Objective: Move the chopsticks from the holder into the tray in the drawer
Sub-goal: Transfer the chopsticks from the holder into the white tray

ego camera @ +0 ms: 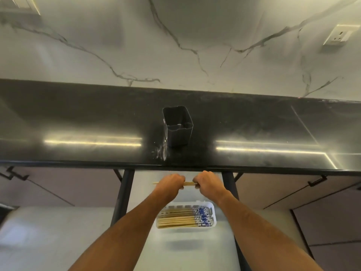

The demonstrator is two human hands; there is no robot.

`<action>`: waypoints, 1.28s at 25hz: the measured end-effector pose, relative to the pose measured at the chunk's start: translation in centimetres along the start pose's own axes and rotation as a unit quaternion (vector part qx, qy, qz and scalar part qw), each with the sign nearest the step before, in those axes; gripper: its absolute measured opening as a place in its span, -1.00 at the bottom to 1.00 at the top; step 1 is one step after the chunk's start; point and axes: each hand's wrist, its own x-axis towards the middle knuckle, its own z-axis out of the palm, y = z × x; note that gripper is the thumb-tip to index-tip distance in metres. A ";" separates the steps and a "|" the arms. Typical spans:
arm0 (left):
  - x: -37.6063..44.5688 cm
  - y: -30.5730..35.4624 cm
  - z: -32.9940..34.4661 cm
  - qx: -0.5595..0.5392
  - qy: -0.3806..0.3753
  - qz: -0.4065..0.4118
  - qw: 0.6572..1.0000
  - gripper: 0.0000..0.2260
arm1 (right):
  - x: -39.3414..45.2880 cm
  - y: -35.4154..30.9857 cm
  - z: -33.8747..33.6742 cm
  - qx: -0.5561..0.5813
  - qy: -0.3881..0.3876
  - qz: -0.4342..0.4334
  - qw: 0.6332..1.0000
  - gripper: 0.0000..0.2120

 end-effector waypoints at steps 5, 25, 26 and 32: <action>-2.5 -1.0 7.5 -0.010 -0.067 -0.019 0.998 -0.81 | -1.4 1.6 7.7 0.024 -0.068 0.012 0.997 -0.85; -2.6 -1.5 15.3 -0.117 -0.018 -0.086 0.989 -0.70 | -1.0 3.3 17.1 -0.025 -0.006 -0.059 0.998 -0.71; -2.8 -1.4 15.3 -0.132 -0.010 -0.083 0.988 -0.69 | -1.1 3.4 17.2 -0.012 -0.001 -0.055 0.998 -0.70; -5.3 -2.2 14.4 -0.300 0.200 -0.167 0.918 -0.71 | -2.7 4.0 16.6 0.232 0.228 0.101 0.940 -0.84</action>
